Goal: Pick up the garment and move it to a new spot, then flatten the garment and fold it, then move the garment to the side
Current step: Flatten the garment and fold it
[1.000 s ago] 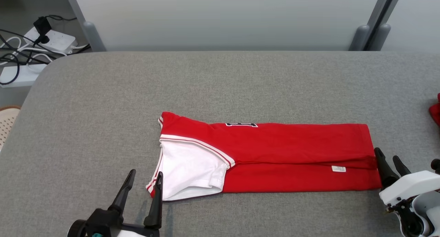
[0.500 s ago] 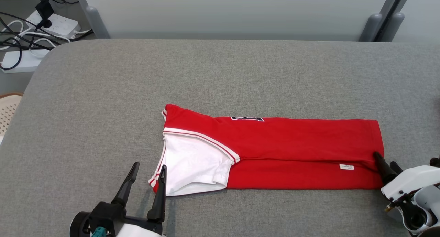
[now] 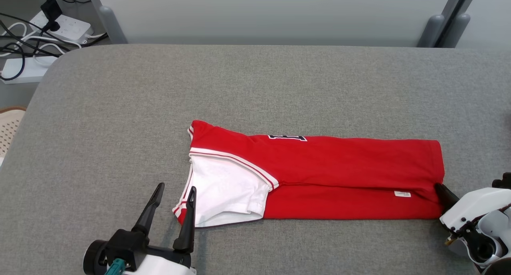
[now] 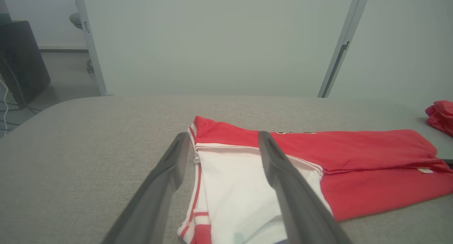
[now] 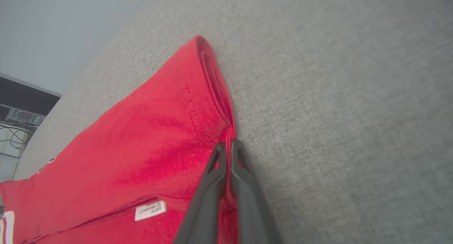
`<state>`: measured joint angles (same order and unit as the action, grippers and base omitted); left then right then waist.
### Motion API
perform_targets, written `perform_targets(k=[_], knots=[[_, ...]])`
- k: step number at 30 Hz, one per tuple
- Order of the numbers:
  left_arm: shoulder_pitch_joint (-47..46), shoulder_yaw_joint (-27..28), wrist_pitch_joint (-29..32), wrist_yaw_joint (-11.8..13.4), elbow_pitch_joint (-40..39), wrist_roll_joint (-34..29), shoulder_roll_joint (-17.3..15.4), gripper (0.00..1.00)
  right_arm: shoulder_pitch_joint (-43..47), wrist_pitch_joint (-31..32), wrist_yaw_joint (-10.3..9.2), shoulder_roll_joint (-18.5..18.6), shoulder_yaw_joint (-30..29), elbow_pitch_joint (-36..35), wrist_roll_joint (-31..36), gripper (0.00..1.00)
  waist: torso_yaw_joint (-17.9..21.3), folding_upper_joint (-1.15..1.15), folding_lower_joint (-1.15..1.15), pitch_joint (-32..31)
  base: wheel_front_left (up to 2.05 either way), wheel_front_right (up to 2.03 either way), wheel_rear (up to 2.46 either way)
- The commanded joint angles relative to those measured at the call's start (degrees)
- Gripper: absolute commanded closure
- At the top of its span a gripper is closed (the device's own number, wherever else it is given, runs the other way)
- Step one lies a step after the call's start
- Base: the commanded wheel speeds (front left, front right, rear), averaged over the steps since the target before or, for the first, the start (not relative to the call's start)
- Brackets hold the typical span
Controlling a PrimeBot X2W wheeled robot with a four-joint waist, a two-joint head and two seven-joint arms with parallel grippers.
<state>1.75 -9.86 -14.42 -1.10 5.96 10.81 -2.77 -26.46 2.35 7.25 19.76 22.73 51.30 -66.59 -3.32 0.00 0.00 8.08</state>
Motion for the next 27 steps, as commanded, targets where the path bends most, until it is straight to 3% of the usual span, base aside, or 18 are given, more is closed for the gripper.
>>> perform_targets(k=[1,11,27], knots=[[-2.4,1.73,-0.58,0.37,-1.36,0.54,-0.1,0.0,1.05,0.59,0.24,0.31,1.66,-0.39,-0.42,1.0,0.0,0.0,0.0,-0.12,0.0,0.0,0.0],[-2.0,1.81,-0.58,0.61,-1.67,1.05,-0.1,0.0,1.93,-4.21,0.24,3.71,2.93,-6.07,-1.36,1.0,0.46,0.0,0.0,-0.84,0.0,0.0,0.0],[-1.66,1.87,-0.58,0.75,-1.96,1.03,-0.1,0.0,3.74,-6.1,0.24,8.67,4.13,-15.28,-2.09,1.0,1.29,0.0,0.0,-1.85,0.0,0.0,0.0]])
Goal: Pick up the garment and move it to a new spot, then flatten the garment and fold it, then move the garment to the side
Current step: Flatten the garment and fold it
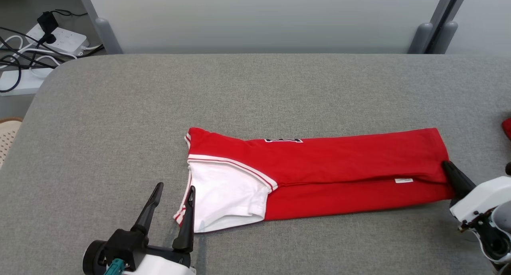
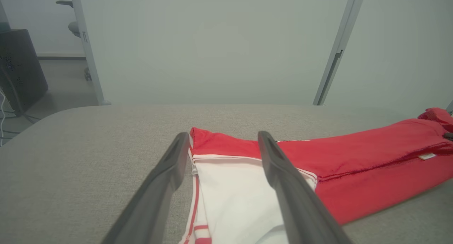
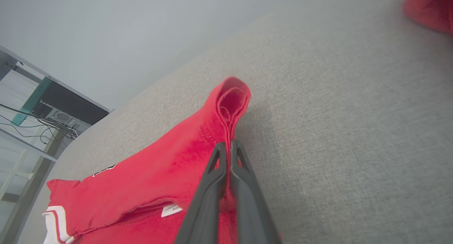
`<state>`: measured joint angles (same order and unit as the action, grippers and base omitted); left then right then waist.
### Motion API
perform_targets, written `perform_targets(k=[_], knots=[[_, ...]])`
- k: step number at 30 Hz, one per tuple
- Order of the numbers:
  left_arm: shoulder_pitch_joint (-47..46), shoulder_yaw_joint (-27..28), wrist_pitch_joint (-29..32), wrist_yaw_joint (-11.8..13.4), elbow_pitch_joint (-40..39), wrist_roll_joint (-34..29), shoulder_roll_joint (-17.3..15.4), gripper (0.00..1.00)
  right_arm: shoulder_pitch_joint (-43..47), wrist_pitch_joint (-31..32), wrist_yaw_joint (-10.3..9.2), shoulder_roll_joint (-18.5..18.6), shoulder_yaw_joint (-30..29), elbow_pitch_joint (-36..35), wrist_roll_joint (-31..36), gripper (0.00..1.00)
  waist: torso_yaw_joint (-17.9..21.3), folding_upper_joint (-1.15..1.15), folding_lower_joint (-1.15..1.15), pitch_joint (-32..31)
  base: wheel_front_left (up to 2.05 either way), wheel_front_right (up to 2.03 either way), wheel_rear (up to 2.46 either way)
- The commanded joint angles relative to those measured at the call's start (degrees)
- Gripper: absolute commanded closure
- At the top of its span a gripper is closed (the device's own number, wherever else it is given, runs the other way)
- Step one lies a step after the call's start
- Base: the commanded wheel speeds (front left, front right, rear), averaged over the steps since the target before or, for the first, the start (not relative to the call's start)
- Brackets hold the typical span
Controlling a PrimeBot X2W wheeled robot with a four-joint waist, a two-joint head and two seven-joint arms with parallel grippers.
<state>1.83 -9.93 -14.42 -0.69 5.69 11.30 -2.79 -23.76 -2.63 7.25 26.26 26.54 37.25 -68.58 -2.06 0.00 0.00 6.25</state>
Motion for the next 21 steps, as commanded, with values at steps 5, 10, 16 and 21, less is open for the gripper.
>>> perform_targets(k=[5,10,16,21], knots=[[-1.55,2.24,-0.58,0.11,-1.71,0.3,-0.09,0.0,1.35,-2.05,0.24,3.6,-0.59,-0.27,0.16,1.0,0.29,0.0,0.0,-0.19,0.0,0.0,0.0],[-1.41,2.37,-0.58,-0.09,-1.54,0.07,-0.09,0.0,0.98,-1.87,0.24,3.37,-0.21,-0.61,0.56,1.0,0.67,0.0,0.0,-0.53,0.0,0.0,0.0],[-1.42,2.12,-0.58,-0.29,-1.18,0.04,-0.09,0.0,1.04,-1.54,0.24,1.73,1.4,-4.27,0.82,1.0,0.51,0.0,0.0,-1.31,0.0,0.0,0.0],[-1.05,1.84,-0.58,-0.1,-1.02,0.34,-0.09,0.0,2.3,-2.17,0.24,0.86,2.37,-9.07,0.88,1.0,-0.35,0.0,0.0,-2.46,0.0,0.0,0.0]])
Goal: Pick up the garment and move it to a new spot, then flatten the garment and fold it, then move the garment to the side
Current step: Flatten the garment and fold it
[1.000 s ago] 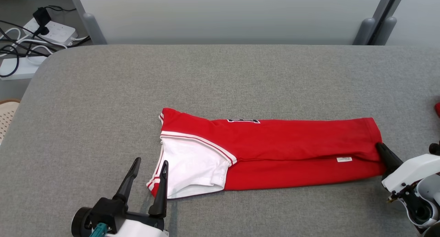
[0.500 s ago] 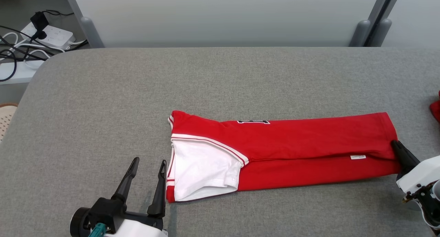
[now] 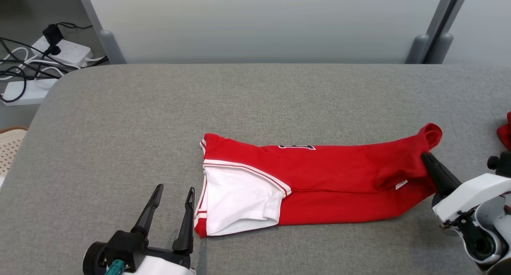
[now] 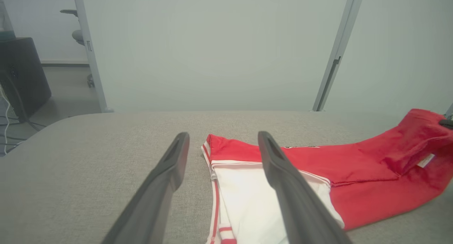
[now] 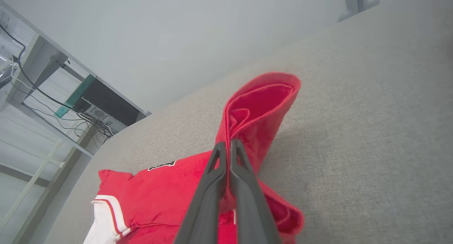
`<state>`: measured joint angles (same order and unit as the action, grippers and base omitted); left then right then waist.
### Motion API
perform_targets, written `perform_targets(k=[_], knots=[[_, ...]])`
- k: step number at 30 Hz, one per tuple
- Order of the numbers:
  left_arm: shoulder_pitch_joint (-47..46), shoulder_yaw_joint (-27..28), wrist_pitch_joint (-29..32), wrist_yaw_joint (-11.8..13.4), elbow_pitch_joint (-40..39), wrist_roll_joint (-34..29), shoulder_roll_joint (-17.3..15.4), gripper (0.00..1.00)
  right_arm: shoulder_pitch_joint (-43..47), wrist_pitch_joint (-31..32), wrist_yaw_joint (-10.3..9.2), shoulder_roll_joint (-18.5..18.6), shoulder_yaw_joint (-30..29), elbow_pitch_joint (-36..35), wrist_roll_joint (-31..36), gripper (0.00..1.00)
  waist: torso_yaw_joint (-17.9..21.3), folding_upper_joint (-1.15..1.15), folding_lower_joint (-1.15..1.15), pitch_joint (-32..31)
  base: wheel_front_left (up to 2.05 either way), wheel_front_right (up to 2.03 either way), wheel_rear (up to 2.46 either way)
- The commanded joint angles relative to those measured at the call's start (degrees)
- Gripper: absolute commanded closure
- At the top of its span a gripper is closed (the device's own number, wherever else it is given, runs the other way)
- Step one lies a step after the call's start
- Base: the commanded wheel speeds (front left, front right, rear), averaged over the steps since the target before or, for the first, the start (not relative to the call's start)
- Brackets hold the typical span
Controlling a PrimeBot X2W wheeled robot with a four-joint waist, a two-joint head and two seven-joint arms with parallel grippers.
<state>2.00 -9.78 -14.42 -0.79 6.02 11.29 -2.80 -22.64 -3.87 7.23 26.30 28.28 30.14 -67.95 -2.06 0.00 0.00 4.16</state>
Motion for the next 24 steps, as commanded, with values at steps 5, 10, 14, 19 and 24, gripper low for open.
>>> perform_targets(k=[5,10,14,19,24], knots=[[-0.58,1.57,-0.58,0.03,-1.31,0.48,-0.08,0.0,2.49,-1.16,0.25,-0.2,1.49,-5.57,0.16,1.0,-1.22,0.0,0.0,-1.28,0.0,0.0,0.0],[-0.34,1.24,-0.58,-0.18,-1.18,0.58,-0.08,0.0,2.83,-1.16,0.25,-1.92,2.51,-7.96,0.4,1.0,-2.66,0.0,0.0,-1.77,0.0,0.0,0.0],[-0.37,0.98,-0.58,-0.19,-1.09,0.57,-0.08,0.0,2.38,-1.01,0.25,-3.54,3.12,-7.85,0.54,1.0,-4.12,0.0,0.0,-1.89,0.0,0.0,0.0],[-0.74,0.86,-0.58,-0.14,-1.44,0.35,-0.08,0.0,0.83,-1.92,0.25,-5.96,3.97,-7.11,0.95,1.0,-5.97,0.0,0.0,-1.41,0.0,0.0,0.0],[-1.02,0.47,-0.58,0.07,-1.8,0.49,-0.08,0.0,-0.94,-4.21,0.25,-8.77,4.64,-6.31,0.75,1.0,-7.85,0.0,0.0,-0.71,0.0,0.0,0.0]])
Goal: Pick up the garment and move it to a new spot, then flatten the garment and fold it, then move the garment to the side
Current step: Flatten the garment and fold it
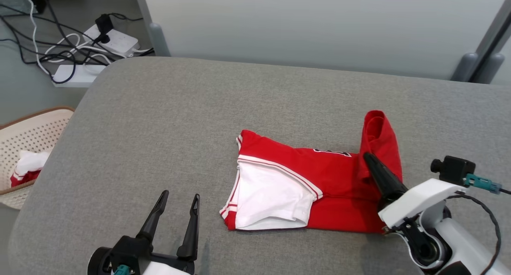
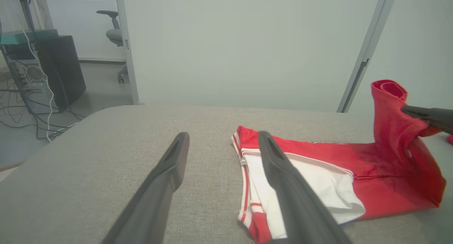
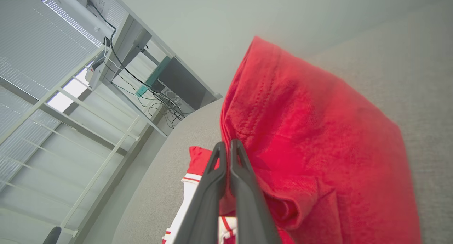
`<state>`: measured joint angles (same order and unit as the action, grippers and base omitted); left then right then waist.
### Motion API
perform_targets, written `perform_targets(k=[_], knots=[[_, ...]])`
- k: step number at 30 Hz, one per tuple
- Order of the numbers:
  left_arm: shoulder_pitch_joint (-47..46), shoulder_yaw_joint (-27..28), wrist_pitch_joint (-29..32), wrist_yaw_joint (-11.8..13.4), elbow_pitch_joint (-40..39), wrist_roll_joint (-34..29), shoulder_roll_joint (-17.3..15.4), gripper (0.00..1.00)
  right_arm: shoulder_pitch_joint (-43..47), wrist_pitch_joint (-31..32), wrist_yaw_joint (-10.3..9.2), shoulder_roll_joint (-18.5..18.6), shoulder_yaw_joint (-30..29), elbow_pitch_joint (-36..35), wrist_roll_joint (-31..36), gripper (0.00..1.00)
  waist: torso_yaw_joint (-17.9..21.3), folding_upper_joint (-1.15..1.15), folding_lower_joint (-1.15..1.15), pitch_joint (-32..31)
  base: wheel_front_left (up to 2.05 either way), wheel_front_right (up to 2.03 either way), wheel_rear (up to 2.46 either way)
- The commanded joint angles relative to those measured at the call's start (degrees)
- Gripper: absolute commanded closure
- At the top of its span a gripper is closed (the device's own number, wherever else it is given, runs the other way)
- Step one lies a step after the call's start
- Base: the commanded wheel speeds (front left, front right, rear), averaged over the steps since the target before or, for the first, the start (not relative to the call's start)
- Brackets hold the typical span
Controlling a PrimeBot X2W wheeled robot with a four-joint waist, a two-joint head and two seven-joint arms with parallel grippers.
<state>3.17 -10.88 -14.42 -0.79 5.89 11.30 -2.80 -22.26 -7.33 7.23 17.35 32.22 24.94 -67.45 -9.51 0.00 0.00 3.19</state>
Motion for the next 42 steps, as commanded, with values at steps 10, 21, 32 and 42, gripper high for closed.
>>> perform_targets(k=[10,21,32,42], knots=[[-2.41,0.99,-0.58,0.65,-1.5,1.35,-0.08,0.0,-4.5,-2.49,0.25,-3.47,4.99,-0.26,-0.13,1.0,-3.34,0.0,0.0,0.77,0.0,0.0,0.0],[-2.6,0.06,-0.58,1.07,-1.1,2.19,-0.08,0.0,-6.82,-4.14,0.25,-7.96,9.59,1.62,-2.23,1.0,-5.89,0.0,0.0,0.87,0.0,0.0,0.0],[-3.13,-0.76,-0.58,1.22,-0.82,2.93,-0.08,0.0,-10.29,-4.91,0.25,-9.63,13.44,6.43,-3.67,1.0,-8.57,0.0,0.0,2.17,0.0,0.0,0.0],[-3.83,-1.85,-0.58,1.7,-0.49,3.71,-0.08,0.0,-12.99,-5.56,0.25,-11.49,16.92,12.34,-5.76,1.0,-9.95,0.0,0.0,3.16,0.0,0.0,0.0]])
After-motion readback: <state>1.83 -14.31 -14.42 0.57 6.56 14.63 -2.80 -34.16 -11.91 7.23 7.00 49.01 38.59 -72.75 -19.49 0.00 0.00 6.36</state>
